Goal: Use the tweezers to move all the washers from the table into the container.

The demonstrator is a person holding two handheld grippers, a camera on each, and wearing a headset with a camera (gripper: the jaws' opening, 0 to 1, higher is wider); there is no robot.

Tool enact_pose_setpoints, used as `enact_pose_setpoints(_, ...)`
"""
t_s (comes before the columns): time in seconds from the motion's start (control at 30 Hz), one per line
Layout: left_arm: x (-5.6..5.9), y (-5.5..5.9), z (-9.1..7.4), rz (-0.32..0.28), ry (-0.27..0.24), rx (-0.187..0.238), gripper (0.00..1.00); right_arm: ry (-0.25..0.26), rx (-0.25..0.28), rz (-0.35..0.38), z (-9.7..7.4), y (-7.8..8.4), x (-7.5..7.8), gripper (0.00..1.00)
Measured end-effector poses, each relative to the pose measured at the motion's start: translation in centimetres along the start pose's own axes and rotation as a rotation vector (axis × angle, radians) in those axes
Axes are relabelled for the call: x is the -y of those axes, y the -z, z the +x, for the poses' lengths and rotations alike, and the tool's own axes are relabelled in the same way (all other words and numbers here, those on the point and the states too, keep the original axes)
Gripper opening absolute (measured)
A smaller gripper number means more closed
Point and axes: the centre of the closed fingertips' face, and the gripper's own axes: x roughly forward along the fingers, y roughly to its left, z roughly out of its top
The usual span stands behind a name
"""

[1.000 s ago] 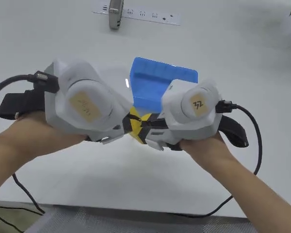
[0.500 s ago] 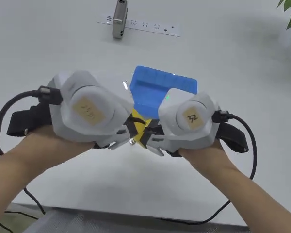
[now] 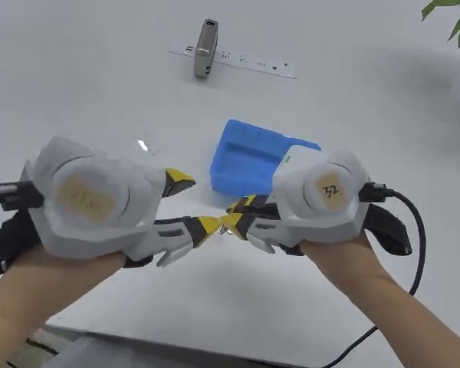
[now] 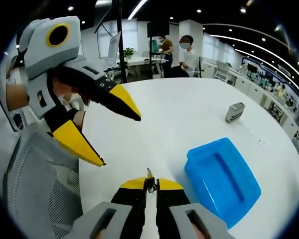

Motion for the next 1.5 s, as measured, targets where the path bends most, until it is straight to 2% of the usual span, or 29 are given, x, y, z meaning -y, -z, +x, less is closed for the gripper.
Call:
enact_pose_setpoints(0.07,-0.2,0.3,-0.7,-0.041,-0.027,0.009,0.51,0.000,-0.002,-0.009,-0.3,-0.2,-0.2,0.02)
enact_pose_setpoints(0.13,-0.8,0.0,-1.4,-0.085,-0.085,0.055,0.61,-0.003,-0.003,-0.011,-0.7,-0.4,-0.3,0.02)
enact_pose_setpoints(0.17,-1.1,0.0,-1.7,-0.102,-0.110,0.071,0.70,-0.002,-0.003,-0.015,-0.8,-0.5,-0.4,0.02)
enact_pose_setpoints(0.23,-1.3,0.4,-2.3,-0.129,-0.143,0.080,0.81,0.008,-0.005,-0.031,-1.3,-0.8,-0.3,0.02)
enact_pose_setpoints(0.37,-1.8,1.6,-3.0,-0.160,-0.206,0.100,0.91,0.015,-0.003,-0.048,-1.9,-1.3,-0.1,0.02)
enact_pose_setpoints(0.47,-2.5,2.1,-3.6,-0.176,-0.269,0.122,0.96,0.021,0.010,-0.052,-2.5,-2.1,0.3,0.02)
enact_pose_setpoints(0.53,-2.6,2.3,-3.8,-0.189,-0.291,0.138,0.99,0.027,0.025,-0.054,-2.9,-2.8,0.6,0.02)
enact_pose_setpoints(0.77,-3.1,1.9,-5.1,-0.218,-0.387,0.232,0.99,0.063,0.080,-0.041,-3.9,-5.0,2.6,0.02)
enact_pose_setpoints(0.83,-3.0,2.1,-5.1,-0.217,-0.392,0.226,0.99,0.080,0.097,-0.041,-4.2,-5.8,3.4,0.02)
enact_pose_setpoints(0.9,-3.2,2.6,-5.1,-0.214,-0.407,0.201,0.99,0.096,0.115,-0.039,-4.4,-6.4,4.2,0.02)
enact_pose_setpoints(1.1,-3.4,2.8,-5.0,-0.240,-0.417,0.192,0.99,0.145,0.150,-0.026,-4.4,-7.9,6.4,0.02)
enact_pose_setpoints(1.13,-3.4,2.8,-5.0,-0.258,-0.422,0.194,0.99,0.151,0.152,-0.028,-4.3,-8.0,6.6,0.02)
enact_pose_setpoints(1.17,-3.1,2.6,-5.0,-0.329,-0.418,0.205,0.99,0.151,0.152,-0.027,-4.1,-8.1,6.9,0.02)
enact_pose_setpoints(1.2,-2.6,2.0,-4.8,-0.356,-0.387,0.228,0.99,0.151,0.151,-0.024,-3.8,-8.1,7.1,0.02)
enact_pose_setpoints(1.23,-2.4,1.7,-4.8,-0.355,-0.377,0.243,0.99,0.152,0.149,-0.024,-3.7,-8.1,7.2,0.02)
enact_pose_setpoints(1.27,-2.1,1.1,-4.6,-0.291,-0.371,0.273,0.99,0.153,0.140,-0.021,-3.2,-7.9,7.6,0.02)
enact_pose_setpoints(1.3,-2.2,1.5,-4.5,-0.243,-0.385,0.245,0.99,0.152,0.135,-0.016,-2.9,-7.7,7.8,0.02)
enact_pose_setpoints(1.33,-1.9,2.4,-4.2,-0.238,-0.383,0.180,0.99,0.149,0.129,-0.010,-2.5,-7.5,8.0,0.02)
enact_pose_setpoints(1.37,-1.7,2.5,-4.1,-0.249,-0.371,0.174,0.98,0.146,0.123,-0.008,-2.2,-7.3,8.1,0.02)
enact_pose_setpoints(1.4,-1.7,2.4,-4.0,-0.259,-0.365,0.190,0.96,0.148,0.116,-0.005,-1.8,-7.0,8.3,0.02)
enact_pose_setpoints(1.5,-2.0,2.7,-4.0,-0.261,-0.369,0.183,0.97,0.140,0.097,0.015,-0.9,-6.0,8.8,0.02)
